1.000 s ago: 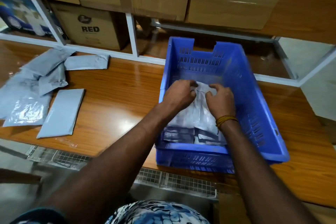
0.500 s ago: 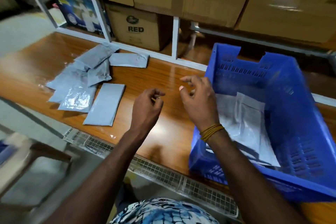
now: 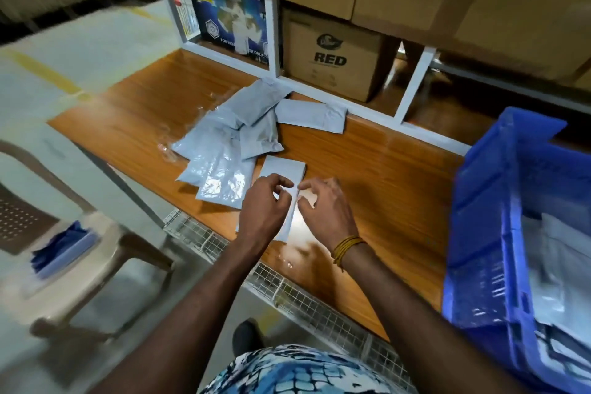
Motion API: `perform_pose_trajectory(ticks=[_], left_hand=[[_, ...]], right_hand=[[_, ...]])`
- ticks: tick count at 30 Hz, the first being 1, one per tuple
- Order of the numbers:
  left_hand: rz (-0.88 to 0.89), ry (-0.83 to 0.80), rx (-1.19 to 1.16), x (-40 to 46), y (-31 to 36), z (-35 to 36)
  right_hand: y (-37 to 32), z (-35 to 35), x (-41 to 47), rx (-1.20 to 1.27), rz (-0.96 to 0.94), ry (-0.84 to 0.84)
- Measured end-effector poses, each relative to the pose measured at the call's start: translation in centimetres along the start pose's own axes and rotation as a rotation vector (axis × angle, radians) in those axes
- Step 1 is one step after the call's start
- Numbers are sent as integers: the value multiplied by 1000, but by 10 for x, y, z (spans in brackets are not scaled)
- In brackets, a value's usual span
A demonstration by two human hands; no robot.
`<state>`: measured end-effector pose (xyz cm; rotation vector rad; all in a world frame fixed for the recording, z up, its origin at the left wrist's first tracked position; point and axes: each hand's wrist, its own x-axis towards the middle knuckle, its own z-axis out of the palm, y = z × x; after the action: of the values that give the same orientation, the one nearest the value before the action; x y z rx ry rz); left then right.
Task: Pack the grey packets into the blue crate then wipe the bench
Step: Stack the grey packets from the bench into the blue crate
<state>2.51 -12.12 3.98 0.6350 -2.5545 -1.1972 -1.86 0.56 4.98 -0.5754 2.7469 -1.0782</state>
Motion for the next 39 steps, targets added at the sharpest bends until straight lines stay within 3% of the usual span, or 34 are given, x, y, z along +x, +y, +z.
perform_pose_trajectory(ticks=[7,14,20,25,31,36,39], left_hand=[[-47,-76,181,53,-70,-21],[-37,-184,480,104,-106,-19],[-30,-205,624,123,-119,-12],[4,-175,680,128,-126,-10],[50,-180,791,132,-128,-14],[98,-133,797,131,-132,-19],[103,-129,801,127,-134,-17]], right_hand=[[-10,81,48,-172,100,-112],[-11,124,70,-366,171,-386],[-5,123,77,-349,191,-299],[-14,133,86,-379,333,-155],[-17,141,84,-408,419,-163],[-7,134,72,-482,475,-21],[-6,129,71,-492,466,-26]])
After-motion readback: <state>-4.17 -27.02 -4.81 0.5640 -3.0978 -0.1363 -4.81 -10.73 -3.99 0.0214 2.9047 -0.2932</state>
